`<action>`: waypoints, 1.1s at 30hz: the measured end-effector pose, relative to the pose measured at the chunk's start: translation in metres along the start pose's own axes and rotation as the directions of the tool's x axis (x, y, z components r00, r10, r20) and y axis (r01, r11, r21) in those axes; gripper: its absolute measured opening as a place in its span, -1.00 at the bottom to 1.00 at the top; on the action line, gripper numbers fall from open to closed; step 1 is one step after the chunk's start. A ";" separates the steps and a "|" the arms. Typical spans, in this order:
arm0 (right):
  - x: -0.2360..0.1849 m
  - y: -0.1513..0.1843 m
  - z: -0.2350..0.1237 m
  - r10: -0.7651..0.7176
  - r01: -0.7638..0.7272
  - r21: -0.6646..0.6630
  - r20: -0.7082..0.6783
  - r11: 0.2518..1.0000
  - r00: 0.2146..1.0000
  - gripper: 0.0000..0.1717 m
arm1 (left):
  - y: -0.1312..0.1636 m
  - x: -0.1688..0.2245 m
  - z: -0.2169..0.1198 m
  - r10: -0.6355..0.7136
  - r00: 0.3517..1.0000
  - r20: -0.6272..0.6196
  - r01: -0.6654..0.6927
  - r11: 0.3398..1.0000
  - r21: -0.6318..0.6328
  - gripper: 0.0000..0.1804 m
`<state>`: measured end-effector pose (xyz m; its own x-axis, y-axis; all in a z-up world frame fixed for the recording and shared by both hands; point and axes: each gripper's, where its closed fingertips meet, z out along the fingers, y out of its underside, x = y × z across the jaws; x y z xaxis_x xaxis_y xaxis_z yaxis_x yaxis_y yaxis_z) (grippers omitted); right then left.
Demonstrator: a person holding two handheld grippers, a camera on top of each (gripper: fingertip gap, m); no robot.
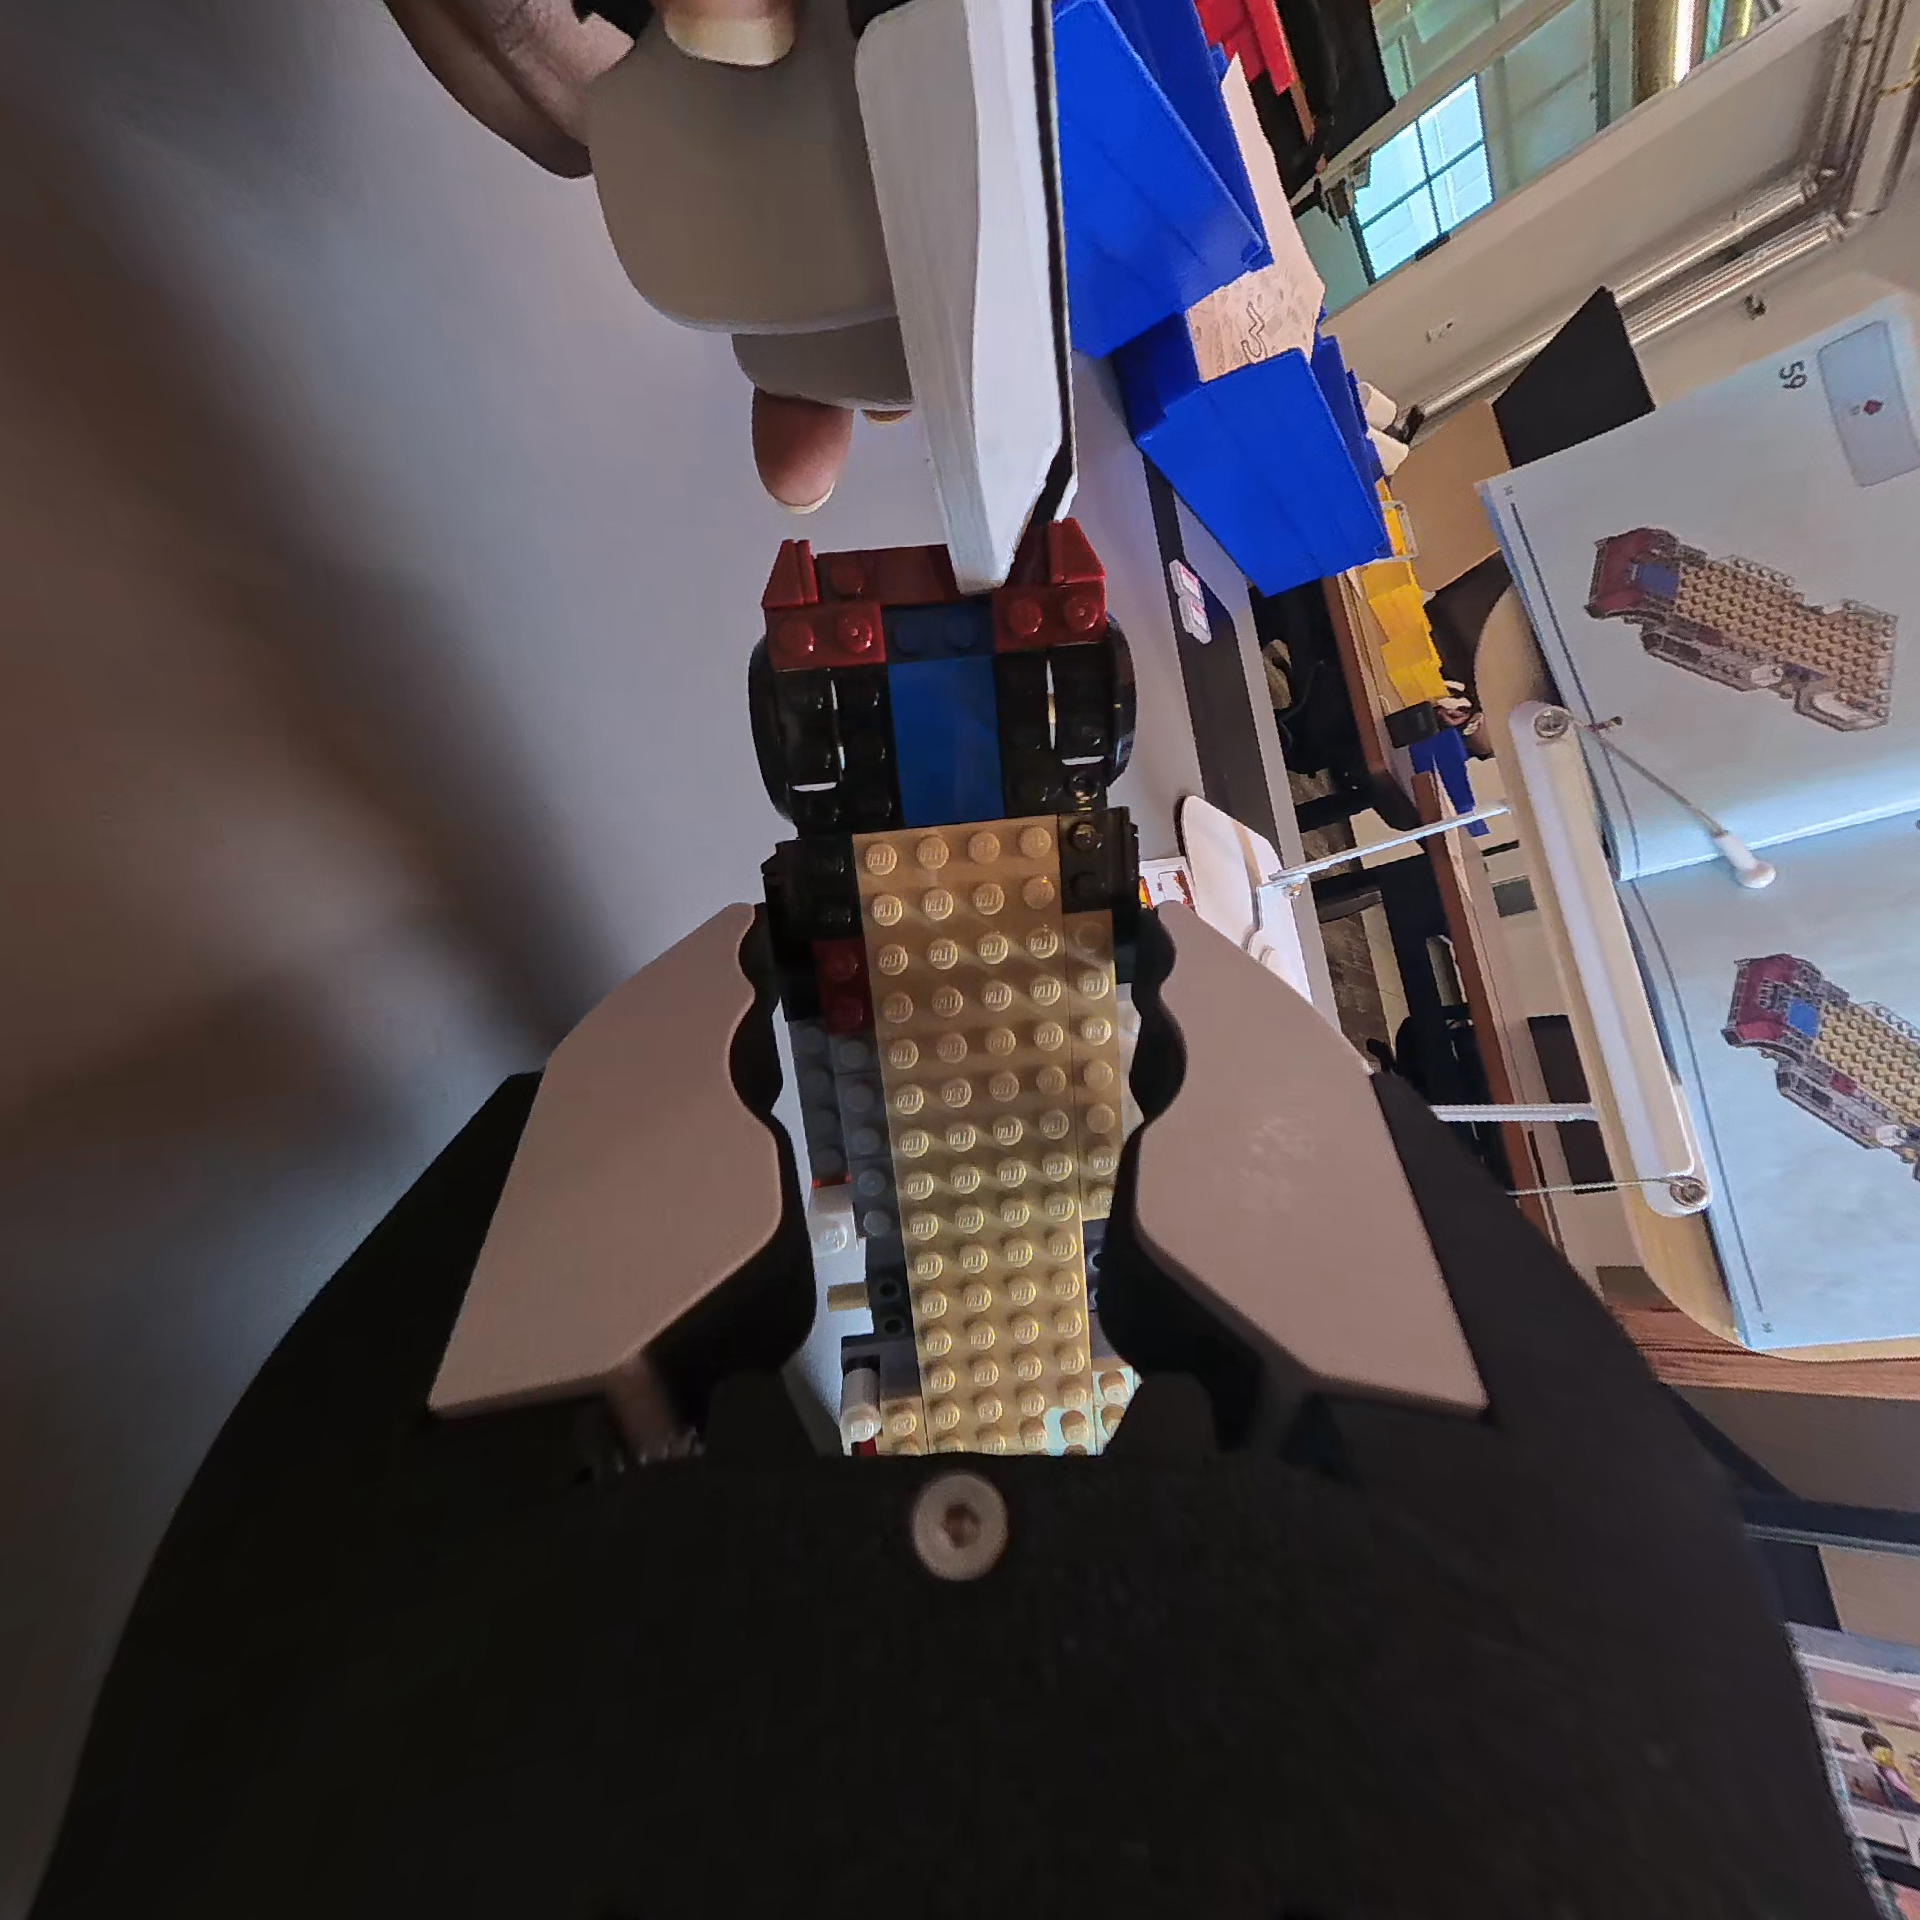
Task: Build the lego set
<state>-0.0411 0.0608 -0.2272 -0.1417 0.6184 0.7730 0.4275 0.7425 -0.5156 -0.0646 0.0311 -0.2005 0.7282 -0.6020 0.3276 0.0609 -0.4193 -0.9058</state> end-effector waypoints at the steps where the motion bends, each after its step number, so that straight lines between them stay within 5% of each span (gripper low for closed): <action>1: 0.000 0.000 0.000 0.000 0.000 0.000 0.000 1.000 1.000 -0.23 | 0.000 0.000 0.000 0.003 1.000 0.000 -0.003 1.000 0.001 -0.80; 7: -0.003 0.000 0.002 0.023 -0.022 -0.005 0.064 1.000 0.998 -0.23 | 0.002 -0.003 -0.001 -0.023 0.999 -0.022 0.023 1.000 -0.015 -0.80; 11: -0.007 0.012 0.006 0.043 -0.026 -0.070 0.257 0.997 0.966 -0.23 | 0.014 -0.010 -0.007 0.002 0.999 -0.050 -0.006 0.996 -0.086 -0.63; 20: -0.048 0.033 -0.007 0.030 0.178 -0.186 0.769 0.966 0.638 -0.22 | 0.023 -0.062 -0.024 0.194 0.968 0.158 -0.168 0.972 -0.164 -0.70; 25: -0.060 0.033 -0.008 0.055 0.205 -0.204 0.825 0.957 0.562 -0.22 | 0.028 -0.066 -0.023 0.207 0.963 0.172 -0.177 0.968 -0.177 -0.71; 33: -0.012 0.001 0.001 0.220 -0.101 -0.204 0.732 0.974 0.645 -0.35 | 0.028 -0.066 -0.020 0.239 0.954 0.179 -0.207 0.961 -0.184 -0.72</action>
<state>-0.0400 0.0541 -0.2372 -0.6507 0.7506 0.1150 0.6125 0.6083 -0.5048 -0.1251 0.0454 -0.2420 0.8315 -0.5534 0.0477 -0.2178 -0.4039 -0.8885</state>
